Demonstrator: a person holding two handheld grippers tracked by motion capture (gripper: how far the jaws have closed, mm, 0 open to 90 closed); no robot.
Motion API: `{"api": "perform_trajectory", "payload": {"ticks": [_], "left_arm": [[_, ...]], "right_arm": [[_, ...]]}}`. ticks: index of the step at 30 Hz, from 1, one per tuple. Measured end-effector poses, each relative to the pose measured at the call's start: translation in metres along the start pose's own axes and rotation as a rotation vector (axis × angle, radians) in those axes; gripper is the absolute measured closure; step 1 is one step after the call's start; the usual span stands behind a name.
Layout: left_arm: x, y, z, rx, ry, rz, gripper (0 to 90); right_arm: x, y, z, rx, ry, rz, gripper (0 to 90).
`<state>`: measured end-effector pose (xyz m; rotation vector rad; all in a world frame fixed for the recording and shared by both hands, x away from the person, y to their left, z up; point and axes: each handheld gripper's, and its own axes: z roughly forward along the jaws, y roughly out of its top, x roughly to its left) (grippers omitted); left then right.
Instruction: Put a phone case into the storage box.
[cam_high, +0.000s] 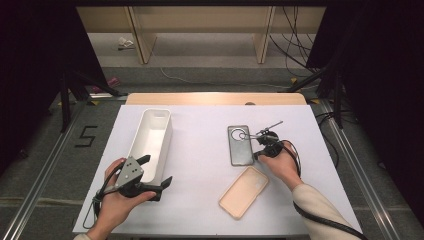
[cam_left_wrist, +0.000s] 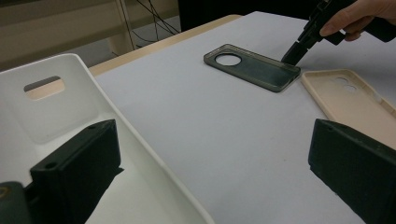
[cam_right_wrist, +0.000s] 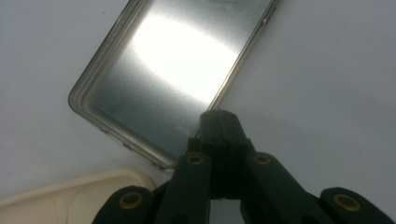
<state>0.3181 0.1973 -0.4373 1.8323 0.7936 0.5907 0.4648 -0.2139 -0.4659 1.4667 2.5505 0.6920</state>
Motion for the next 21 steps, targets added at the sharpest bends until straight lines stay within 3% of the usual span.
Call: {"api": "perform_trajectory", "payload": {"ticks": [21], "left_arm": [[-0.0006, 0.0002, -0.0003, -0.003, -0.001, 0.002, 1.9]], "right_arm": [[0.0073, 0.0026, 0.0032, -0.004, 0.011, -0.031, 90.0]]}}
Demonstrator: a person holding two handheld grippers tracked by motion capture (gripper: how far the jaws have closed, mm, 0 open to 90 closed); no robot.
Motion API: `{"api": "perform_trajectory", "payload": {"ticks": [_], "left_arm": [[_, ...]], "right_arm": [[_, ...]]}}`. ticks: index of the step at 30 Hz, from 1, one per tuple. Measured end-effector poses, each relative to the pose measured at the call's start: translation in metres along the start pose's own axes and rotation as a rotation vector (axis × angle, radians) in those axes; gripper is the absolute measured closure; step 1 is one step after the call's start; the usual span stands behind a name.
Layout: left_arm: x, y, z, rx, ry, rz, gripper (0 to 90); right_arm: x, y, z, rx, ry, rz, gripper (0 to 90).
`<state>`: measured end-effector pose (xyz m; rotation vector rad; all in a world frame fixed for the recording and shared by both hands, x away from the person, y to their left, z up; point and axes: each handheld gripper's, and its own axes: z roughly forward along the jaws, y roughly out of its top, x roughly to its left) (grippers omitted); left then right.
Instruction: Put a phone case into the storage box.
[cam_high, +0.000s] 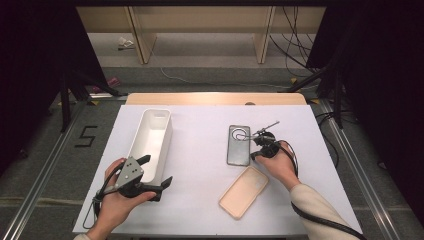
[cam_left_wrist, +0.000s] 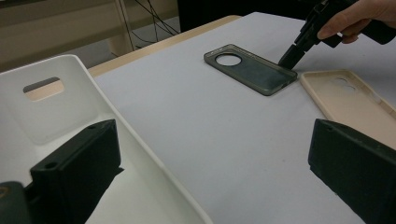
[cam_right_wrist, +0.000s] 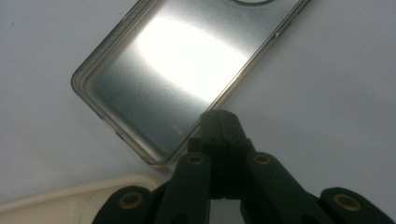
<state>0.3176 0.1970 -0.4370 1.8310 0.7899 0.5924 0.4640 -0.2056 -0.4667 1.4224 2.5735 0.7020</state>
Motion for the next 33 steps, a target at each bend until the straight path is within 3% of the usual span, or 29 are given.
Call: {"api": "perform_trajectory", "payload": {"ticks": [3, 4, 5, 7, 9, 10, 12, 16, 18, 25, 33], "left_arm": [[0.0, 0.0, 0.0, -0.002, 0.0, 0.0, 1.9], [0.0, 0.0, 0.0, -0.003, 0.002, 0.002, 1.9], [0.0, 0.0, 0.0, -0.003, 0.001, 0.001, 1.9], [0.0, 0.0, 0.0, -0.002, 0.001, 0.001, 1.9], [0.0, 0.0, 0.0, -0.001, 0.001, 0.001, 1.9], [0.0, 0.0, 0.0, -0.002, 0.002, 0.0, 1.9], [0.0, 0.0, 0.0, -0.005, 0.003, 0.0, 1.9], [-0.001, 0.0, 0.0, -0.002, 0.0, 0.002, 1.9], [-0.001, 0.0, -0.001, -0.005, -0.001, 0.003, 1.9], [-0.001, 0.0, -0.001, -0.007, -0.004, -0.001, 1.9], [-0.001, 0.0, -0.001, -0.008, -0.005, 0.0, 1.9]], "right_arm": [[0.0, 0.0, -0.002, -0.003, -0.009, -0.015, 88.8], [0.001, 0.002, -0.006, -0.006, -0.025, -0.071, 79.8], [0.001, 0.003, -0.008, -0.02, -0.035, -0.089, 76.6], [0.005, 0.006, -0.015, -0.035, -0.071, -0.174, 66.9], [0.007, 0.009, -0.02, -0.044, -0.077, -0.261, 57.1], [0.011, 0.011, -0.022, -0.042, -0.088, -0.326, 52.0], [0.017, 0.014, -0.025, -0.035, -0.106, -0.45, 47.3], [0.029, 0.023, -0.022, 0.019, -0.108, -0.607, 40.0], [0.036, 0.028, -0.019, 0.053, -0.109, -0.662, 40.0], [0.057, 0.036, -0.005, 0.164, -0.117, -0.804, 37.2], [0.066, 0.037, 0.006, 0.237, -0.144, -0.879, 38.7]]}}
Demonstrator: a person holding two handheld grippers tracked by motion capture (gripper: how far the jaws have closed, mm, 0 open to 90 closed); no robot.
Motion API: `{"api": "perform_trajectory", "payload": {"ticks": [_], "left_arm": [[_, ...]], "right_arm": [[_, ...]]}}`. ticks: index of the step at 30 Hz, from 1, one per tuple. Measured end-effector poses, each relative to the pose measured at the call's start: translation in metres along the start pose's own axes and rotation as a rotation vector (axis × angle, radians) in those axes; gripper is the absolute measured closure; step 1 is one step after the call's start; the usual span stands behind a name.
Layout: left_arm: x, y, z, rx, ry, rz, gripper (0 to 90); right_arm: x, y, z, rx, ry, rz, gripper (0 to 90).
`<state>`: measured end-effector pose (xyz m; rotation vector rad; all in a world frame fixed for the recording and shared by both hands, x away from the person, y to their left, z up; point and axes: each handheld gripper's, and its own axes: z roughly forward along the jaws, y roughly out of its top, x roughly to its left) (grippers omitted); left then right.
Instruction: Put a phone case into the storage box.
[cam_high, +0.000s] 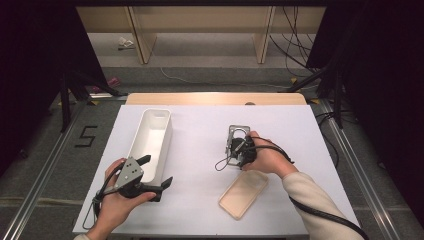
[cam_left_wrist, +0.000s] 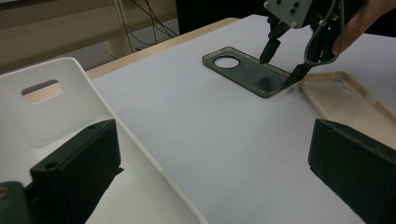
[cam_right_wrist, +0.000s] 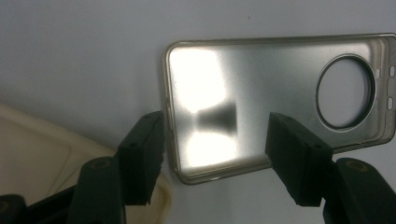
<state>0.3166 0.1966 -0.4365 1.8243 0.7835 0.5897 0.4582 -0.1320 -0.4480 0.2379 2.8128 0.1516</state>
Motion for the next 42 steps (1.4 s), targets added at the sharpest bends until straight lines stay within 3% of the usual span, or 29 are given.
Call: {"api": "perform_trajectory", "payload": {"ticks": [9, 23, 42], "left_arm": [[0.0, 0.0, 0.0, -0.001, -0.002, 0.0, 1.9], [-0.001, 0.0, 0.001, 0.0, -0.005, 0.001, 1.9], [-0.001, 0.0, 0.001, 0.001, -0.008, 0.002, 2.1]], "right_arm": [[0.007, 0.01, 0.009, 0.036, -0.008, -0.067, 41.5], [0.006, 0.016, 0.01, 0.07, -0.007, -0.1, 47.1], [0.01, 0.022, 0.01, 0.118, 0.067, -0.141, 74.5]]}}
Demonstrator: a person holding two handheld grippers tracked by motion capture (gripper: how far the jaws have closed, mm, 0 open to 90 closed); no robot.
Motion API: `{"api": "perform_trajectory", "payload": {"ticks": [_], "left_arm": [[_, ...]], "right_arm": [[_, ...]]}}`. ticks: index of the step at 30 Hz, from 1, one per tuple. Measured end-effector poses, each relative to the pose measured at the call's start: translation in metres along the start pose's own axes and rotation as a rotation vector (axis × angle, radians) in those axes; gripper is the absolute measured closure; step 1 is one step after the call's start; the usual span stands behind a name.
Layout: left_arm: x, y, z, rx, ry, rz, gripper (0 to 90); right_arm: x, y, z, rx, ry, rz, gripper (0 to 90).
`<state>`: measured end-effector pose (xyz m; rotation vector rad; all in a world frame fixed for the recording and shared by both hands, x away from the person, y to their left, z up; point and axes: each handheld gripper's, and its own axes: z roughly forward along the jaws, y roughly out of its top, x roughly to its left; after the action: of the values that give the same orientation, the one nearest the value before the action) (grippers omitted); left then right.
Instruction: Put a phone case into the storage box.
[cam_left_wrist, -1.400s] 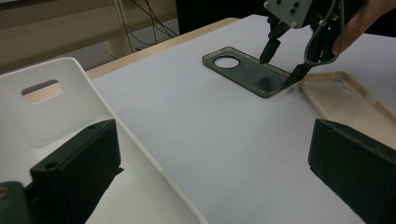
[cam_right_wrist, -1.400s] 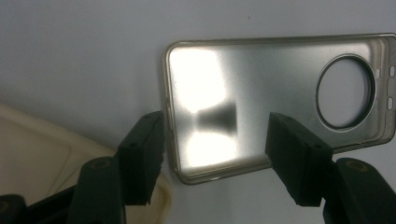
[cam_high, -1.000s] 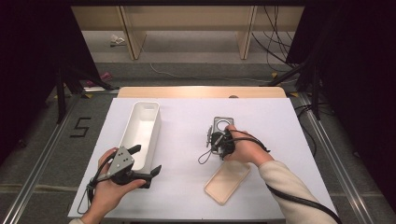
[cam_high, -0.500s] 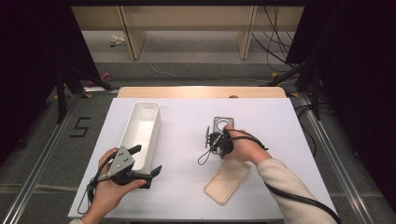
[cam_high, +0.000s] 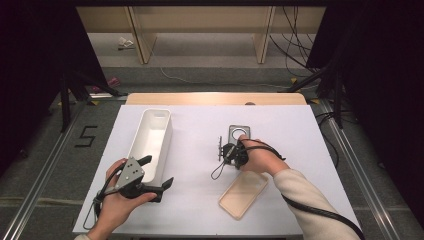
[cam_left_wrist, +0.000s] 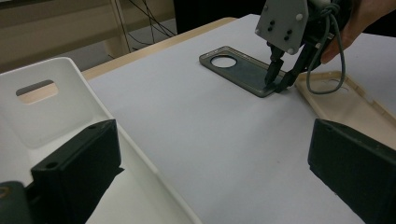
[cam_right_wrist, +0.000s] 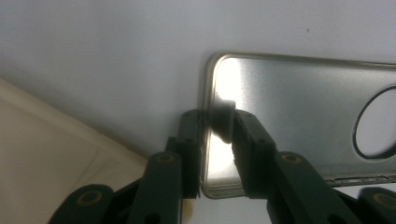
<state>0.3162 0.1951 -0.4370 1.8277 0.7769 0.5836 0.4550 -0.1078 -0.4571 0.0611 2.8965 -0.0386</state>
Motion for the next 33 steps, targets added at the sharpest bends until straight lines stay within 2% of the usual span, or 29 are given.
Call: {"api": "perform_trajectory", "payload": {"ticks": [9, 18, 30, 33], "left_arm": [[-0.0003, -0.0001, 0.0001, 0.0, -0.001, 0.0, 2.1], [-0.0004, 0.0002, -0.0001, -0.004, 0.001, 0.003, 2.5], [-0.0009, 0.0002, -0.0002, -0.005, 0.002, 0.003, 2.8], [-0.0008, 0.0002, -0.0003, -0.006, 0.002, 0.003, 2.9]], "right_arm": [[0.0022, 0.0016, -0.0001, 0.016, 0.017, -0.009, 82.1], [0.0016, 0.0022, 0.0001, 0.014, 0.017, -0.009, 84.4], [0.0028, 0.0026, -0.0002, 0.016, 0.029, 0.04, 86.9], [0.0021, 0.0026, -0.0006, 0.019, 0.028, 0.034, 87.6]]}}
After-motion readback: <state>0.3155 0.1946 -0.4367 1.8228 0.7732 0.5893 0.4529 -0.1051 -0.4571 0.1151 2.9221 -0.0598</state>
